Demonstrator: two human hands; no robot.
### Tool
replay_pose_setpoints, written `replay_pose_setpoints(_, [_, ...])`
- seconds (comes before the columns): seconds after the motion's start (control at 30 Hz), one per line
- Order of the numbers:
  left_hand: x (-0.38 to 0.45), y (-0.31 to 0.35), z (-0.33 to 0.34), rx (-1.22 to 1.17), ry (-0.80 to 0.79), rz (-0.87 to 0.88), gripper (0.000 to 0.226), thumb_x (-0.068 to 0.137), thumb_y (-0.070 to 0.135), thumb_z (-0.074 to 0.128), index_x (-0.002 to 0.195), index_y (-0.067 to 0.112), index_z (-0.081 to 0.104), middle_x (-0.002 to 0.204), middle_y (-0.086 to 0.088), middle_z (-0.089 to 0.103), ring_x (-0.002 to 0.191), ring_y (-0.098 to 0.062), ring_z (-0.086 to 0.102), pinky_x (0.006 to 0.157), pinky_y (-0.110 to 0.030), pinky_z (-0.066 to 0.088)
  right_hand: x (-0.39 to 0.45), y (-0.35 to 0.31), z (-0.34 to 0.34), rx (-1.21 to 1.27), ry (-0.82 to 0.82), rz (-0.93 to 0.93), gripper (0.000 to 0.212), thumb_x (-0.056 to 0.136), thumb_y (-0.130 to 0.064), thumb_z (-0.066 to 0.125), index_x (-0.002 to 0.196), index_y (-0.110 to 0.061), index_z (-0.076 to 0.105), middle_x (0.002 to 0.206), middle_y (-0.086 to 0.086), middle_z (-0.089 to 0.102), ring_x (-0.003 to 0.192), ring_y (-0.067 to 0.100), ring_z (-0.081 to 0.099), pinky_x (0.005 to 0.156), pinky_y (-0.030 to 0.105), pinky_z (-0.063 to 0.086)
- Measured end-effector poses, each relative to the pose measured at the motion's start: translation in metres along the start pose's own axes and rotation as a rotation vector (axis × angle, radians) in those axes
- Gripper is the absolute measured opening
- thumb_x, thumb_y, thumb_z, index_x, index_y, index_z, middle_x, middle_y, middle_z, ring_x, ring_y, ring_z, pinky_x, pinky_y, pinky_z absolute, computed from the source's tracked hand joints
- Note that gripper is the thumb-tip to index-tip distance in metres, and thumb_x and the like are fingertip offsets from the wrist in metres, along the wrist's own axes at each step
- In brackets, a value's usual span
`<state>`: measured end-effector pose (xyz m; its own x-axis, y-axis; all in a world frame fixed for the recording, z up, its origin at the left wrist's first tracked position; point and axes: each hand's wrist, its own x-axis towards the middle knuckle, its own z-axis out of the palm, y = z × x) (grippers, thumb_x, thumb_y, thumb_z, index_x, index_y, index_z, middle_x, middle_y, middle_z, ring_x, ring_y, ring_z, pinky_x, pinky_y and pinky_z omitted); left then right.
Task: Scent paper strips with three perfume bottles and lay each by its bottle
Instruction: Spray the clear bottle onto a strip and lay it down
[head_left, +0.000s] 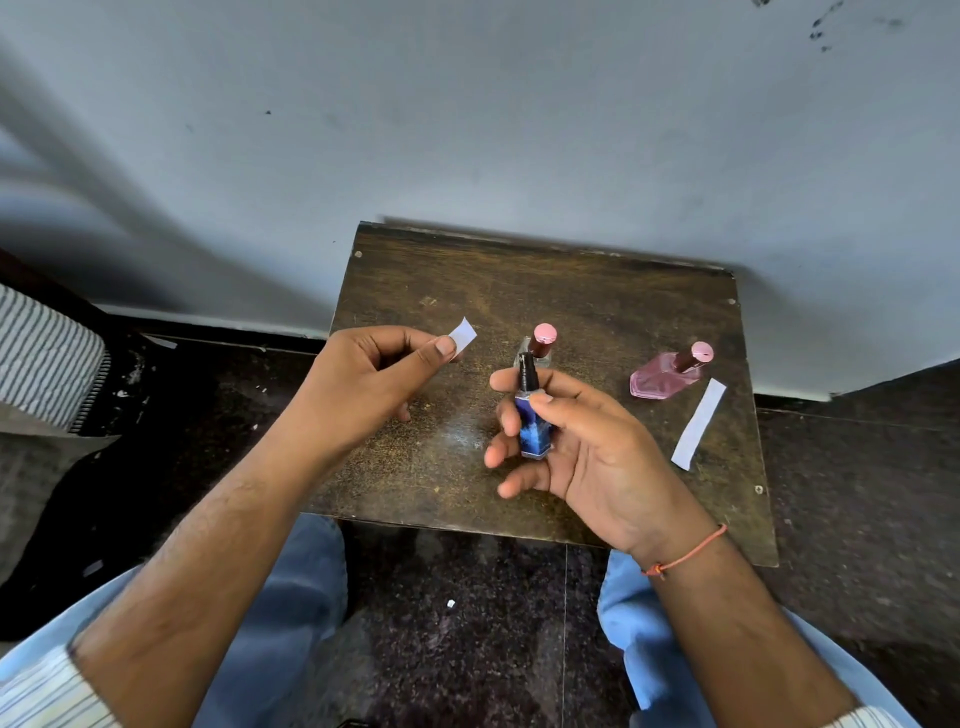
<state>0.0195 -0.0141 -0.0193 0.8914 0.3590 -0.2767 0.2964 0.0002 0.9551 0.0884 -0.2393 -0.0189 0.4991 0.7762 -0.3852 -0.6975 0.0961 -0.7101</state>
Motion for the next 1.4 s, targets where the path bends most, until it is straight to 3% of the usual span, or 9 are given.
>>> replay_pose_setpoints(0.13, [0.001,0.000,0.003,0.041,0.012,0.019,0.020,0.097,0.034,0.075,0.092,0.018,0.085,0.060,-0.008,0.046,0.052,-0.014,0.044,0.049,-0.023,0.047,-0.001,0.000,0.002,0.120,-0.053,0.022,0.035,0.102,-0.016,0.050,0.127,-0.004,0.072,0.089,0.009,0.060,0.073,0.023,0.062,0.053,0.032,0.056])
replay_pose_setpoints(0.27, [-0.001,0.004,0.005,0.045,0.013,0.035,0.018,0.097,0.032,0.076,0.094,0.018,0.086,0.070,-0.030,0.049,0.059,-0.026,0.047,0.049,-0.023,0.053,-0.002,0.001,0.005,0.251,-0.074,0.042,0.036,0.099,-0.019,0.046,0.121,-0.007,0.072,0.085,0.004,0.052,0.065,0.015,0.047,0.052,0.028,0.036])
replay_pose_setpoints(0.43, [-0.003,0.009,0.007,0.053,0.020,0.039,0.018,0.097,0.029,0.076,0.093,0.014,0.085,0.086,-0.045,0.057,0.056,-0.029,0.046,0.044,-0.021,0.049,-0.003,0.001,0.007,0.380,-0.076,0.069,0.037,0.099,-0.024,0.041,0.110,-0.011,0.073,0.079,0.001,0.047,0.059,0.011,0.040,0.051,0.025,0.030])
replay_pose_setpoints(0.7, [-0.003,0.008,0.007,0.071,0.020,0.079,0.019,0.098,0.032,0.076,0.085,0.020,0.085,0.080,-0.043,0.056,0.053,-0.025,0.043,0.042,-0.024,0.045,-0.002,0.003,0.007,0.097,0.012,0.016,0.024,0.105,-0.030,0.050,0.116,-0.018,0.067,0.092,0.008,0.061,0.065,0.015,0.048,0.048,0.026,0.029])
replay_pose_setpoints(0.77, [-0.003,0.007,0.008,0.094,0.023,0.098,0.022,0.100,0.026,0.075,0.080,0.022,0.084,0.074,-0.042,0.054,0.050,-0.024,0.044,0.042,-0.023,0.044,-0.002,0.004,0.008,-0.013,0.015,-0.017,0.022,0.107,-0.032,0.052,0.120,-0.022,0.065,0.090,0.009,0.062,0.065,0.016,0.050,0.045,0.024,0.033])
replay_pose_setpoints(0.9, [-0.005,0.006,0.008,0.134,0.015,0.115,0.019,0.096,0.024,0.077,0.079,0.018,0.083,0.064,-0.037,0.048,0.041,-0.021,0.046,0.041,-0.023,0.044,-0.001,0.007,0.011,-0.149,0.097,-0.025,0.020,0.102,-0.038,0.058,0.112,-0.024,0.069,0.078,-0.002,0.045,0.065,0.011,0.037,0.050,0.025,0.021])
replay_pose_setpoints(1.07, [-0.007,0.001,0.011,0.182,-0.009,0.113,0.020,0.098,0.014,0.076,0.079,0.016,0.081,0.051,-0.009,0.044,0.041,-0.016,0.044,0.045,-0.025,0.043,0.002,0.010,0.020,-0.260,0.337,0.040,0.061,0.095,-0.081,0.053,0.094,-0.020,0.065,0.069,-0.006,0.039,0.054,0.006,0.030,0.044,0.021,0.018])
replay_pose_setpoints(1.17, [-0.008,0.000,0.013,0.227,-0.044,0.151,0.017,0.098,0.016,0.077,0.081,0.017,0.081,0.047,0.011,0.042,0.046,-0.012,0.041,0.049,-0.029,0.038,0.005,0.012,0.022,-0.414,0.440,-0.009,0.059,0.100,-0.078,0.046,0.081,-0.024,0.059,0.065,-0.005,0.037,0.051,0.007,0.031,0.044,0.021,0.022])
replay_pose_setpoints(1.4, [-0.009,-0.006,0.014,0.309,-0.140,0.230,0.012,0.095,0.026,0.080,0.084,0.022,0.083,0.049,0.013,0.046,0.048,-0.007,0.040,0.050,-0.021,0.034,0.009,0.018,0.023,-0.733,0.611,-0.241,0.071,0.091,-0.077,0.044,0.073,-0.008,0.045,0.061,-0.004,0.037,0.056,0.014,0.036,0.057,0.036,0.029])
